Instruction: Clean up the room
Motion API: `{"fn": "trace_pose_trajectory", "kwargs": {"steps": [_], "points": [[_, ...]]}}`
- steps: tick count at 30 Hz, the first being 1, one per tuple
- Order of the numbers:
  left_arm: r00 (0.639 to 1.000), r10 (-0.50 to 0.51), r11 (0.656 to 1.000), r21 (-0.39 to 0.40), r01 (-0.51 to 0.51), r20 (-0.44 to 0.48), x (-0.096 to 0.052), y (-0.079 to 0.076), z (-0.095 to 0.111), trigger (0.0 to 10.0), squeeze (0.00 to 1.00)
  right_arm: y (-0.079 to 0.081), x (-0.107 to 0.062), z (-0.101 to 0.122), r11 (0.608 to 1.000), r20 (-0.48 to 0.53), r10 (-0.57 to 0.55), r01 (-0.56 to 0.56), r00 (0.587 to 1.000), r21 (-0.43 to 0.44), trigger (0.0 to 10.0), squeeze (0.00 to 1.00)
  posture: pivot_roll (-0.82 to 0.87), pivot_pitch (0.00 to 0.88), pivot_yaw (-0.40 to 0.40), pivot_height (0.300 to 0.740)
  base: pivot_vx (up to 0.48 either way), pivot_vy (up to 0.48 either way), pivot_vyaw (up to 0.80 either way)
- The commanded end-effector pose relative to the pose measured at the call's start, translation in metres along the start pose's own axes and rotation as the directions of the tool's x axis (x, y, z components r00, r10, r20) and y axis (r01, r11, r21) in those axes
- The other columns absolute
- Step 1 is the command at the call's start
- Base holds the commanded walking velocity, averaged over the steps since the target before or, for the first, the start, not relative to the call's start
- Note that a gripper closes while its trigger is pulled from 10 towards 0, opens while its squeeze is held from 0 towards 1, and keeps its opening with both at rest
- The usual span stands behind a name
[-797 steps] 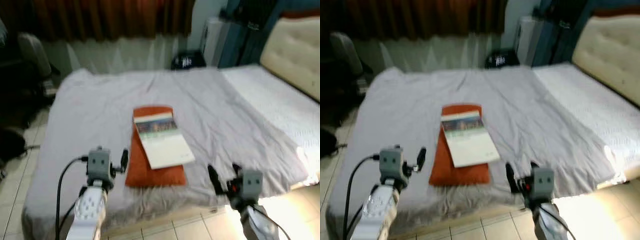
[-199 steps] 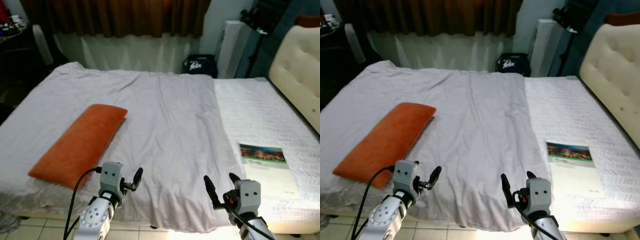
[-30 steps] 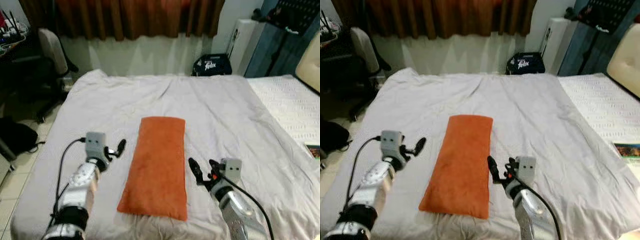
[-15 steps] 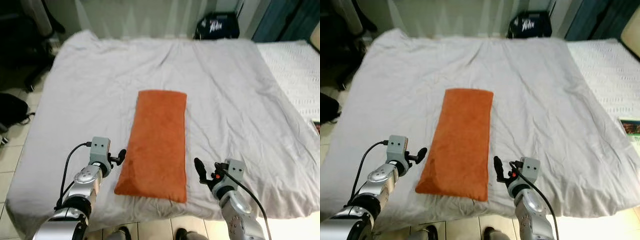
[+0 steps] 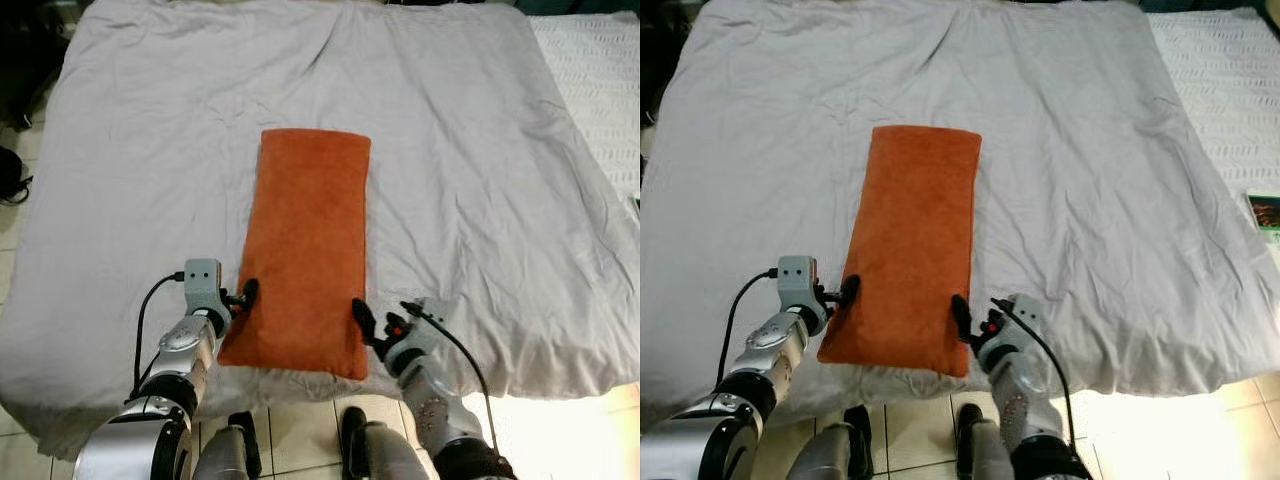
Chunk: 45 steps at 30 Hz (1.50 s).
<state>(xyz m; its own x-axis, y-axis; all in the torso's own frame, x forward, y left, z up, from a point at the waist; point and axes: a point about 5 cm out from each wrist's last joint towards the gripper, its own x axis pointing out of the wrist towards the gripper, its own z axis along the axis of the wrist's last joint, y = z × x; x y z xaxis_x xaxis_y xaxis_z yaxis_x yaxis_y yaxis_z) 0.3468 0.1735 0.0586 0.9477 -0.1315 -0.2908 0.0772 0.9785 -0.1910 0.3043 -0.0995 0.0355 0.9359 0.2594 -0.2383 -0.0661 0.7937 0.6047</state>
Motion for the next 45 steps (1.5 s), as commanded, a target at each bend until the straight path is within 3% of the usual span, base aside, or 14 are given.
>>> {"fn": "trace_pose_trajectory", "kwargs": {"steps": [1, 2, 11, 12, 13, 14, 15, 16, 25, 29, 36, 40, 42, 45], "points": [[0.993, -0.016, 0.998, -0.064, 0.009, -0.113, -0.007, -0.005, -0.030, 10.0, 0.00, -0.005, -0.004, -0.012, 0.999, -0.040, -0.016, 0.018, 0.999, 0.048, 10.0, 0.00, -0.15, 0.436, -0.082, 0.740, 0.000, 0.000, 0.00], [0.990, -0.029, 0.992, -0.125, 0.011, -0.138, -0.009, -0.010, -0.040, 10.0, 0.00, 0.001, -0.003, -0.022, 0.995, -0.073, -0.003, 0.011, 0.997, 0.103, 10.0, 0.00, -0.15, 0.440, -0.083, 0.740, 0.000, 0.000, 0.00], [0.977, -0.107, 0.979, -0.191, 0.072, -0.184, -0.008, -0.030, -0.051, 10.0, 0.00, 0.010, 0.004, -0.038, 0.986, -0.152, -0.006, 0.031, 0.988, 0.164, 10.0, 0.00, -0.16, 0.451, -0.092, 0.740, 0.000, 0.000, 0.00], [0.973, -0.121, 0.977, -0.199, 0.081, -0.195, -0.009, -0.033, -0.053, 10.0, 0.00, 0.012, 0.005, -0.039, 0.989, -0.160, -0.007, 0.031, 0.987, 0.145, 4.6, 0.00, -0.16, 0.452, -0.092, 0.740, 0.000, 0.000, 0.00], [0.973, -0.121, 0.977, -0.199, 0.081, -0.195, -0.009, -0.033, -0.053, 10.0, 0.00, 0.012, 0.005, -0.039, 0.989, -0.160, -0.007, 0.031, 0.987, 0.145, 4.6, 0.00, -0.16, 0.452, -0.092, 0.740, 0.000, 0.000, 0.00], [0.973, -0.120, 0.976, -0.201, 0.079, -0.199, -0.009, -0.034, -0.054, 10.0, 0.00, 0.013, 0.006, -0.039, 0.989, -0.158, -0.013, 0.036, 0.987, 0.143, 0.0, 0.00, -0.15, 0.451, -0.092, 0.740, 0.000, 0.000, 0.00], [0.973, -0.118, 0.976, -0.203, 0.077, -0.200, -0.009, -0.034, -0.054, 10.0, 0.00, 0.012, 0.007, -0.038, 0.989, -0.156, -0.017, 0.040, 0.988, 0.144, 0.0, 0.00, -0.15, 0.450, -0.092, 0.740, 0.000, 0.000, 0.00], [0.971, -0.126, 0.972, -0.221, 0.080, -0.204, -0.009, -0.035, -0.055, 0.0, 0.00, 0.012, 0.007, -0.037, 0.988, -0.153, -0.023, 0.046, 0.988, 0.147, 0.0, 0.00, -0.15, 0.448, -0.091, 0.740, 0.000, 0.000, 0.00], [0.953, -0.182, 0.956, -0.270, 0.113, -0.244, -0.014, -0.043, -0.068, 0.0, 0.00, 0.011, 0.012, -0.031, 0.981, -0.127, -0.043, 0.066, 0.991, 0.184, 0.0, 0.00, -0.15, 0.443, -0.094, 0.740, 0.000, 0.000, 0.00], [0.943, -0.183, 0.968, -0.216, 0.124, -0.279, -0.018, -0.043, -0.076, 0.0, 0.00, 0.005, 0.010, -0.031, 0.977, -0.123, -0.066, 0.089, 0.990, 0.192, 0.0, 0.00, -0.15, 0.441, -0.094, 0.740, 0.000, 0.000, 0.00], [0.941, -0.180, 0.970, -0.210, 0.121, -0.287, -0.022, -0.038, -0.082, 0.0, 0.00, 0.001, 0.009, -0.029, 0.971, -0.097, -0.095, 0.114, 0.991, 0.212, 0.0, 0.00, -0.13, 0.445, -0.089, 0.740, 0.000, 0.000, 0.00], [0.965, -0.176, 0.972, -0.190, 0.139, -0.196, -0.018, -0.032, -0.067, 0.0, 0.00, 0.003, 0.012, -0.020, 0.991, -0.050, -0.082, 0.087, 0.995, 0.097, 0.0, 0.00, -0.13, 0.437, -0.084, 0.740, 0.000, 0.000, 0.00], [0.969, -0.175, 0.971, -0.191, 0.141, -0.174, -0.017, -0.032, -0.063, 0.0, 0.00, 0.004, 0.012, -0.017, 0.994, -0.036, -0.078, 0.081, 0.996, 0.080, 0.0, 0.00, -0.13, 0.437, -0.085, 0.740, 0.000, 0.000, 0.00], [0.978, -0.206, 0.961, -0.192, 0.198, -0.025, -0.012, -0.027, -0.039, 0.0, 0.00, 0.008, 0.012, 0.008, 0.998, 0.097, -0.064, 0.066, 0.993, -0.013, 0.0, 0.00, -0.13, 0.423, -0.080, 0.740, 0.000, 0.000, 0.00]]}}
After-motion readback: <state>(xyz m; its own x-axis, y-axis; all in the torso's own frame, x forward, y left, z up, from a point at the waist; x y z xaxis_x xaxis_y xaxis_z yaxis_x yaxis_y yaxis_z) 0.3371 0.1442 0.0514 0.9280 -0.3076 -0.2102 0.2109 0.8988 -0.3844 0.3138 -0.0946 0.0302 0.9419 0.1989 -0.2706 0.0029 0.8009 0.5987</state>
